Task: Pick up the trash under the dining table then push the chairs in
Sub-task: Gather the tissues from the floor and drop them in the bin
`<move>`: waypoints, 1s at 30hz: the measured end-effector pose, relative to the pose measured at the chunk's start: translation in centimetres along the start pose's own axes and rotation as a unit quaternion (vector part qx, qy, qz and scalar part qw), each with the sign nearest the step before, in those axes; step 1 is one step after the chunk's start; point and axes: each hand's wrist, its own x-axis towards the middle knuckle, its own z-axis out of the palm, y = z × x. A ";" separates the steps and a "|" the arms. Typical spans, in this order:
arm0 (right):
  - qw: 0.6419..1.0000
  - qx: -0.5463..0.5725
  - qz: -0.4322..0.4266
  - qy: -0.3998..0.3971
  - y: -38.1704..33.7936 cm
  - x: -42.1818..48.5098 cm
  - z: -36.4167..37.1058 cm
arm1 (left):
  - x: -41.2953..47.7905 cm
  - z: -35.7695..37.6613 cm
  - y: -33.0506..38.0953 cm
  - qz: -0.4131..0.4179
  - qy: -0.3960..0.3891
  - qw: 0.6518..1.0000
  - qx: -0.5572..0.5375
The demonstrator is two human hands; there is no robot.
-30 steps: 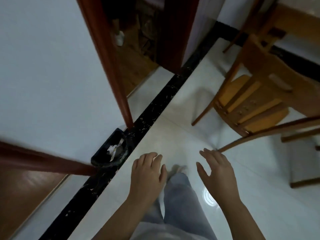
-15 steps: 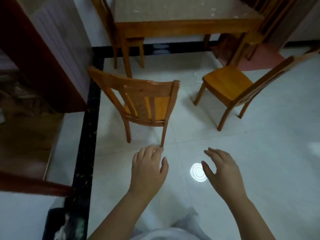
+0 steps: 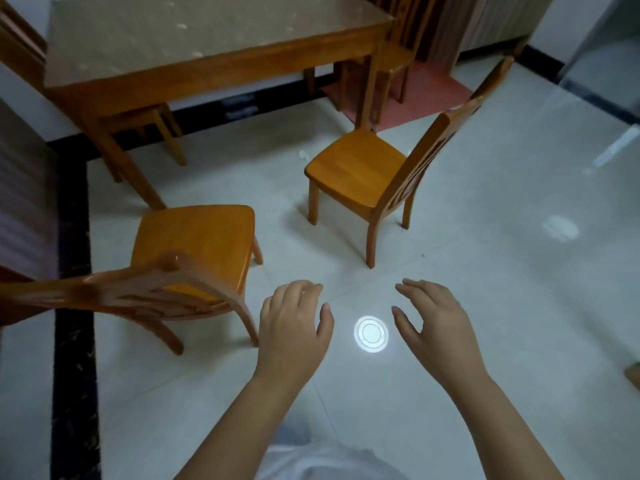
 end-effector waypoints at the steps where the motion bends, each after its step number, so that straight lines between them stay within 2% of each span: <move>1: 1.000 0.000 -0.003 -0.004 0.3 1.7 0.7 | 1.8 0.5 -0.5 0.000 0.000 1.000 0.001; 9: 0.997 -0.016 0.001 -0.073 0.2 19.7 8.5 | 20.4 2.3 -6.9 -0.006 -0.005 1.000 0.011; 15: 0.997 -0.003 -0.023 -0.076 -0.2 32.5 13.0 | 30.8 2.4 -12.2 -0.035 0.001 0.999 0.034; 23: 0.992 -0.014 -0.026 -0.119 3.9 44.1 20.5 | 41.8 4.7 -17.3 -0.066 -0.007 0.996 0.062; 30: 0.992 -0.004 -0.038 -0.117 8.9 58.9 25.9 | 57.6 7.8 -19.6 -0.050 -0.024 0.994 0.093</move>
